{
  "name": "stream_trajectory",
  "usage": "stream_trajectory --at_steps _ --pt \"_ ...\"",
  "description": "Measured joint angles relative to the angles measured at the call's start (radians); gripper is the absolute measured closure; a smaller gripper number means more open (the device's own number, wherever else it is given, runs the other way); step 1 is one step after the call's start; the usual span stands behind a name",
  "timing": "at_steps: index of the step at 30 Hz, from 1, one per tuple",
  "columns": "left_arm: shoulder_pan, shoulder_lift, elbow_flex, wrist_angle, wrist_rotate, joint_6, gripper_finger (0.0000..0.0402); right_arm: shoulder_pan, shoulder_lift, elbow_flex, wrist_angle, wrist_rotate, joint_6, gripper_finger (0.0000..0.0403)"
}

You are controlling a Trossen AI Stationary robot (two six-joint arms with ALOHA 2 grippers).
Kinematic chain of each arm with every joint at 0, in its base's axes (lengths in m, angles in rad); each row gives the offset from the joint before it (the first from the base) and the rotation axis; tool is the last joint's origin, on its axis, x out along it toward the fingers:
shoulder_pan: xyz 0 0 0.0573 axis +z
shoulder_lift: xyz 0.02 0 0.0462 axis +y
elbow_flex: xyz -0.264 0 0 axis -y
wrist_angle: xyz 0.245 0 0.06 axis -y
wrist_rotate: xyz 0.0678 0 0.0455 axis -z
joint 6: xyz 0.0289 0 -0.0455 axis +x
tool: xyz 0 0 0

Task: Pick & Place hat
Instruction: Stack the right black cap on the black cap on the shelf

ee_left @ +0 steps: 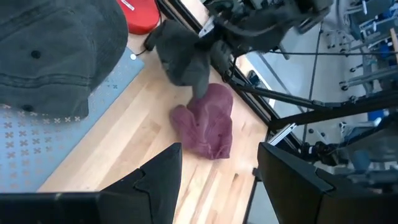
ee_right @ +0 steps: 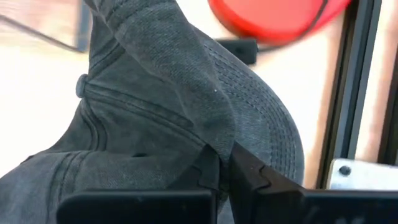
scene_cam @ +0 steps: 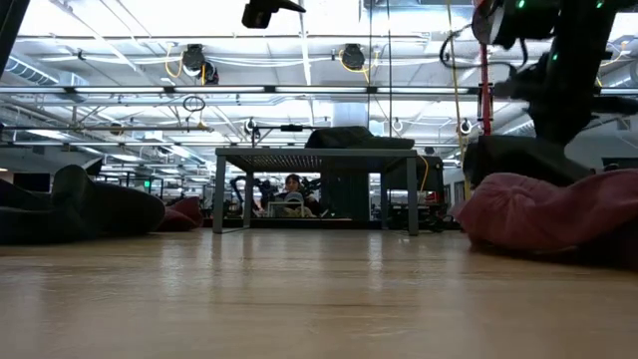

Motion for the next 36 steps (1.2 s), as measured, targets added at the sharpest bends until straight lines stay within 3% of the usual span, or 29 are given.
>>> stream_trajectory --at_steps 9,17,21,27,31,36 --pt "-0.027 -0.001 0.0 -0.066 -0.02 0.054 0.0186 0.05 -0.045 0.184 0.025 0.113 -0.289 0.0401" --pt "-0.167 -0.008 0.001 -0.052 -0.187 0.116 0.0186 0.13 -0.044 0.285 0.12 0.176 -0.462 0.0402" --pt "-0.247 -0.008 0.001 -0.044 -0.324 0.145 0.0187 0.174 -0.044 0.296 0.21 0.174 -0.519 0.0402" --pt "-0.356 -0.027 -0.014 -0.027 -0.446 0.226 0.0219 0.225 -0.044 0.296 0.314 0.176 -0.597 0.0402" --pt "-0.402 -0.07 -0.09 -0.009 -0.465 0.235 0.0245 0.249 -0.044 0.296 0.403 0.174 -0.632 0.0402" --pt "-0.442 -0.194 -0.294 0.107 -0.506 0.187 0.0262 0.278 -0.044 0.296 0.496 0.172 -0.661 0.0402"
